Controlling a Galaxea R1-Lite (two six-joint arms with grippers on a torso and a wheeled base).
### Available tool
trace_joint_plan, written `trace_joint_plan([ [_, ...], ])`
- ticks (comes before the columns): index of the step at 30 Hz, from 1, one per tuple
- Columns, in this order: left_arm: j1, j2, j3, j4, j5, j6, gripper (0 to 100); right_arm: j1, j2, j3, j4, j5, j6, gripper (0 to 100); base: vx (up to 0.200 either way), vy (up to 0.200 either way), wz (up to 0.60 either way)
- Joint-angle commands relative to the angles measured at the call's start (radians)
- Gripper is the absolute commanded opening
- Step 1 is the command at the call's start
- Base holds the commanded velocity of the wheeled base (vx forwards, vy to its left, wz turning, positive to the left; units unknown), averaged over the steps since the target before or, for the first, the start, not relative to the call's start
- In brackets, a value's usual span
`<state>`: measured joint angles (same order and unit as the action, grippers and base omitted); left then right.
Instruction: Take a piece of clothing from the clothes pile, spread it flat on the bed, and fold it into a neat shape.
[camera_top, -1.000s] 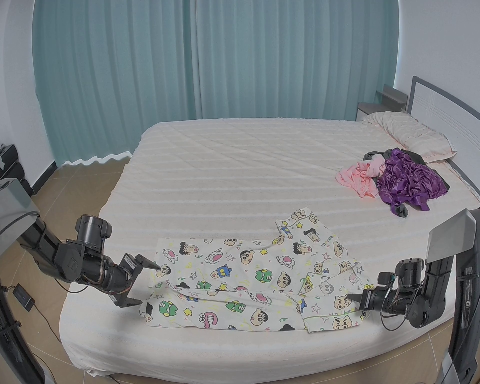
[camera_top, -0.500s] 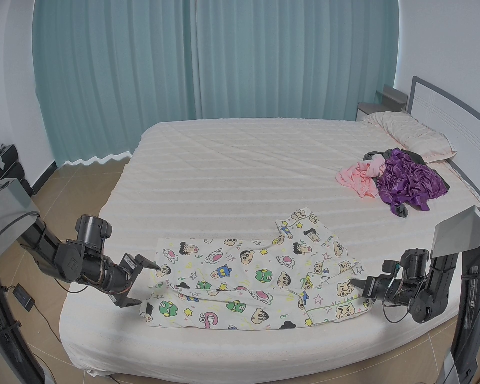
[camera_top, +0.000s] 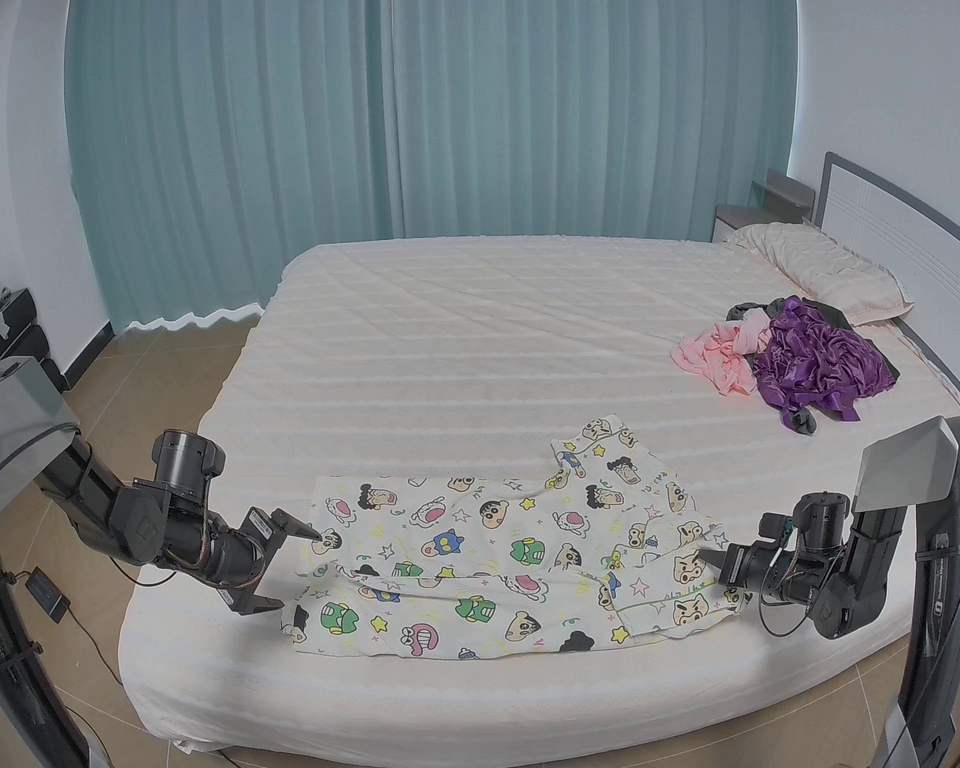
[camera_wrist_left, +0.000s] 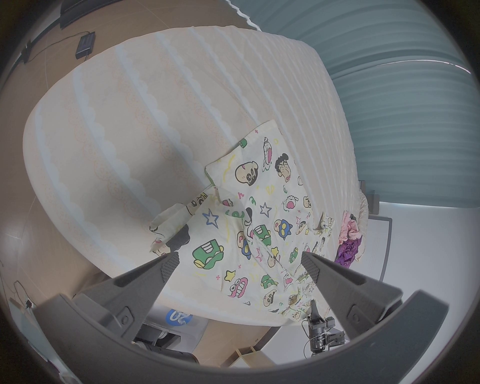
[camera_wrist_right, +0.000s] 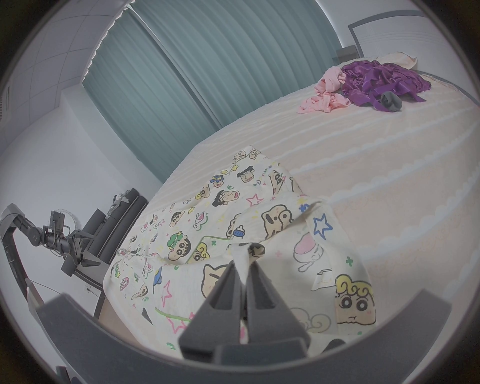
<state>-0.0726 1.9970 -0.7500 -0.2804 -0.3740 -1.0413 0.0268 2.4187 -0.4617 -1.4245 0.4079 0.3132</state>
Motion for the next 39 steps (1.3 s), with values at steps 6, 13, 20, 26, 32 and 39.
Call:
trace_joint_plan([
  [6, -0.006, 0.002, 0.008, -0.002, 0.001, 0.001, 100, -0.007, 0.016, -0.003, -0.014, -0.014, 0.006, 100, 0.000, 0.000, 0.00],
  [13, -0.018, 0.008, 0.061, -0.111, 0.020, 0.084, 100, -0.030, -0.084, 0.063, -0.059, -0.152, 0.112, 100, 0.000, 0.000, 0.00],
  [20, -0.194, 0.071, -0.015, -0.123, 0.193, 0.017, 100, 0.087, -0.190, 0.230, -0.145, -0.411, 0.287, 100, 0.000, 0.000, 0.00],
  [26, -0.305, 0.169, -0.094, -0.121, 0.346, 0.001, 100, 0.191, -0.286, 0.293, -0.145, -0.518, 0.515, 100, 0.000, 0.000, 0.00],
  [32, -0.329, 0.247, -0.178, -0.114, 0.460, 0.003, 100, 0.199, -0.302, 0.324, -0.145, -0.521, 0.543, 100, 0.000, 0.000, 0.00],
  [39, -0.363, 0.315, -0.229, -0.114, 0.543, 0.024, 100, 0.188, -0.354, 0.356, -0.145, -0.532, 0.543, 100, 0.000, 0.000, 0.00],
])
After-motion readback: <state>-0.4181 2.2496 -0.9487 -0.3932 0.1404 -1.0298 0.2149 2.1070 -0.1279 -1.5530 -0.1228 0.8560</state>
